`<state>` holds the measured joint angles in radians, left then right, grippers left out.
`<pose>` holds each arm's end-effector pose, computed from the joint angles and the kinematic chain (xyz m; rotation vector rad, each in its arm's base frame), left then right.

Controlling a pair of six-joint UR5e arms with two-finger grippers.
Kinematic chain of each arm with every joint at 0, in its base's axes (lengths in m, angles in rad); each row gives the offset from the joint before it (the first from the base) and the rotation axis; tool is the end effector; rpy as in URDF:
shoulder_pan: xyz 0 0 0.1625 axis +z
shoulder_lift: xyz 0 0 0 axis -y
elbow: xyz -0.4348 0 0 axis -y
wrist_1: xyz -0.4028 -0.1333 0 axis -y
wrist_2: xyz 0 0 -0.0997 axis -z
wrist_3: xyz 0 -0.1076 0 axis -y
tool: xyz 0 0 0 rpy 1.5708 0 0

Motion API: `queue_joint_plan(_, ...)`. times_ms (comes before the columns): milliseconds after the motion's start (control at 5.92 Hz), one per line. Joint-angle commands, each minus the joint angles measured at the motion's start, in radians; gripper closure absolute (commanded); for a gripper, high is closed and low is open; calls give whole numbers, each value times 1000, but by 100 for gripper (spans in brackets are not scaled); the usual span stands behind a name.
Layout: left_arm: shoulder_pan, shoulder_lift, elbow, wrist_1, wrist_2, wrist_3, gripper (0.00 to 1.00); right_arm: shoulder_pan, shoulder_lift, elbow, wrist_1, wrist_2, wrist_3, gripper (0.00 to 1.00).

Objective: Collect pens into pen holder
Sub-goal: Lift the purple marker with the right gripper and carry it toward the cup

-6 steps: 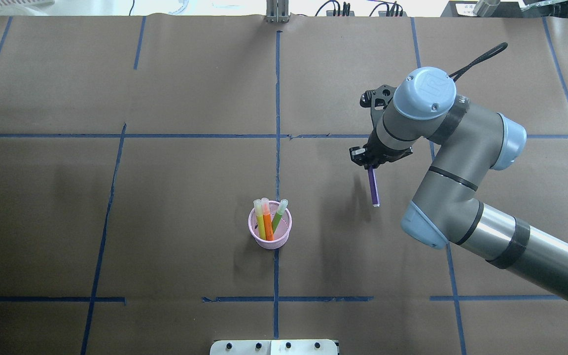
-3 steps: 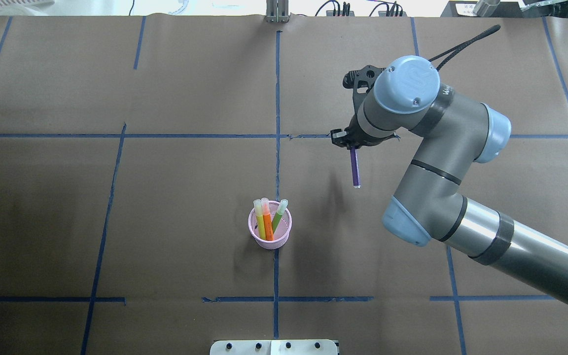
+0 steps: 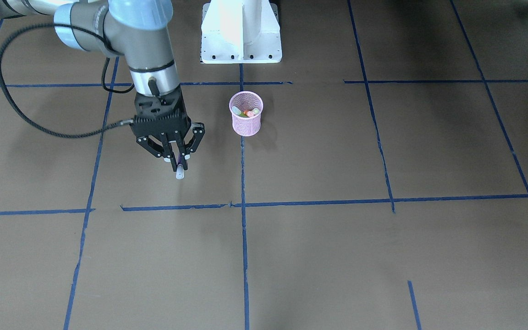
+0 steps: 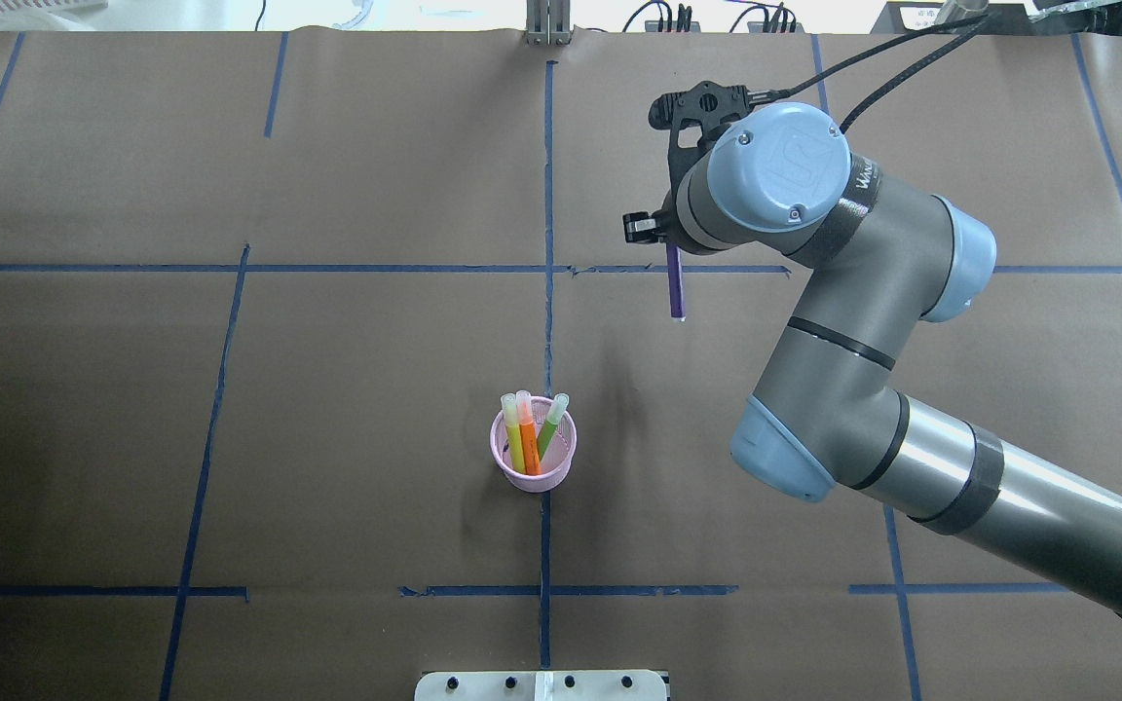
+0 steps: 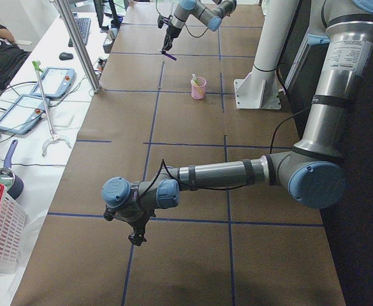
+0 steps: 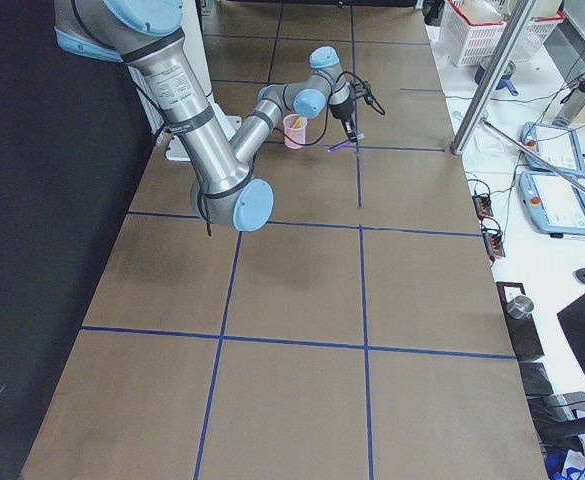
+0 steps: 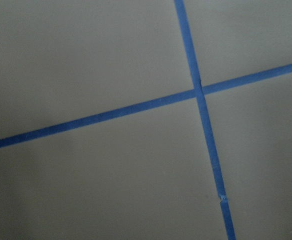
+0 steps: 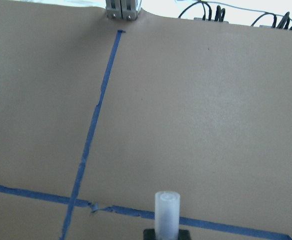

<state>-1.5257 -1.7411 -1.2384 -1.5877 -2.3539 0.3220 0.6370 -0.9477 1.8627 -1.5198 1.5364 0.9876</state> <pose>-0.0321 -0.5608 0.7459 -0.0286 0.7961 0.2907 -0.4366 -0.4935 0.1755 0.5795 -0.7736 0.0662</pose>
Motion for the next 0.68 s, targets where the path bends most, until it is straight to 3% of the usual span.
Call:
queue_joint_plan(0, 1, 3, 1, 3, 1, -4, 0, -60, 13, 99, -74, -112, -29, 100)
queue_joint_plan(506, 1, 5, 0, 3, 4, -1, 0, -290, 93, 98, -71, -328, 5, 100)
